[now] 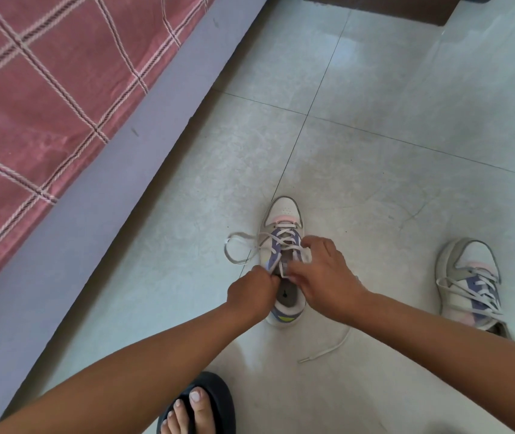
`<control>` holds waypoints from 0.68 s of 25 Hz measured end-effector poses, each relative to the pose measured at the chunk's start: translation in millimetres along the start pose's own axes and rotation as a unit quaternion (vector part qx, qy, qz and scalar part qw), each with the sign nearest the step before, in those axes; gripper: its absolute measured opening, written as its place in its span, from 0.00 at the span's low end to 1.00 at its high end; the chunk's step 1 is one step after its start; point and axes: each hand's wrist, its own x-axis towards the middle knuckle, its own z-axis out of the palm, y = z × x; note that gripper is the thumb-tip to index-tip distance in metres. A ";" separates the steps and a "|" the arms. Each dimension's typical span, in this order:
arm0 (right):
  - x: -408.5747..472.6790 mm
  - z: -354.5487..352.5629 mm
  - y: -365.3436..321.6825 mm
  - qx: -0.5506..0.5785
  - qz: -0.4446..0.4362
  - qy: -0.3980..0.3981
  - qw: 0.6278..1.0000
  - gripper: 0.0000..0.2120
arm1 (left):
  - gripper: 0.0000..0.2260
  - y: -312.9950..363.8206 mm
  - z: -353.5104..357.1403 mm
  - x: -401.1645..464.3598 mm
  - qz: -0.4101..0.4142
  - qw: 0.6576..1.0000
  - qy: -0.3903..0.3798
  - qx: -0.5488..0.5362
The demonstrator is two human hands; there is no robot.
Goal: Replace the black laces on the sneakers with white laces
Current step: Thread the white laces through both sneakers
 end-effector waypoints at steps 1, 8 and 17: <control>-13.1 -9.0 2.7 -0.036 -0.093 -0.008 0.995 0.08 | 0.10 1.7 -1.5 2.1 -0.002 1.000 -0.002 -0.013; -71.9 -6.6 22.1 -0.250 -0.096 -0.474 0.839 0.14 | 0.10 3.5 -2.3 3.6 -0.007 1.000 0.004 0.013; 43.5 -0.9 -14.5 -0.115 0.109 -0.169 0.973 0.10 | 0.09 -0.5 -0.9 4.4 0.019 0.999 0.016 0.045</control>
